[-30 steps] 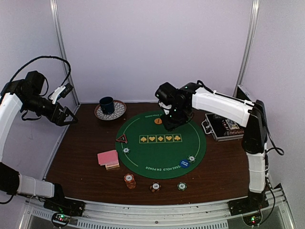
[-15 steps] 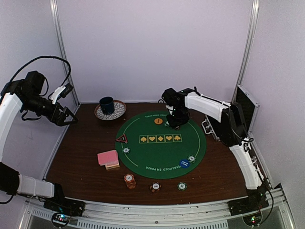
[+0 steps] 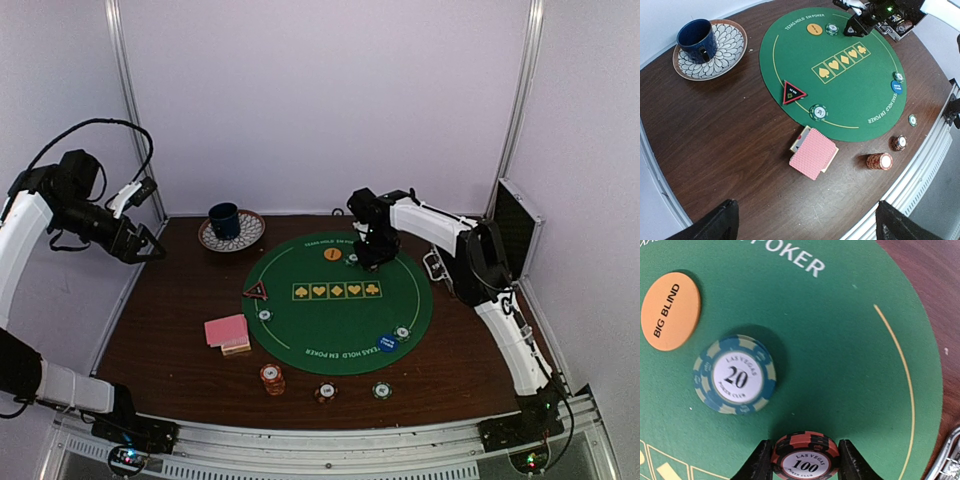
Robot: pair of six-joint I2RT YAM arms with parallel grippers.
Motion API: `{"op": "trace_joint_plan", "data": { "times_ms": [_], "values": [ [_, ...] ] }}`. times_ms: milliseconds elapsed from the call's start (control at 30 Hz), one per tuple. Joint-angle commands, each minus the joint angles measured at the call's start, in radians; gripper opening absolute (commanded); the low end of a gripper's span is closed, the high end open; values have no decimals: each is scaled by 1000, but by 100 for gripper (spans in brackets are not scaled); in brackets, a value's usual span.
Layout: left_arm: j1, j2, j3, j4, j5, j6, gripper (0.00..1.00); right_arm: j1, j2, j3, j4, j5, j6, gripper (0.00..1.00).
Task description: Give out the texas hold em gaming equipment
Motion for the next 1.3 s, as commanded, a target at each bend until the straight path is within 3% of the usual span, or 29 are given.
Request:
{"op": "trace_joint_plan", "data": {
  "times_ms": [0,167,267,467,900,1267],
  "values": [
    [7,11,15,3,23,16,97,-9,32,62,19,-25,3,37],
    [7,20,4,7,19,21,97,-16,50,68,23,-39,9,41],
    [7,19,-8,20,21,20,97,-16,53,62,11,-48,21,57],
    [7,35,17,13,17,11,98,-6,11,18,23,-68,37,76],
    [7,4,18,-7,-5,13,98,78,-173,-57,14,-21,42,80],
    [7,-46,-28,-7,-21,18,98,323,-507,-469,96,70,92,95]
  ]
}}
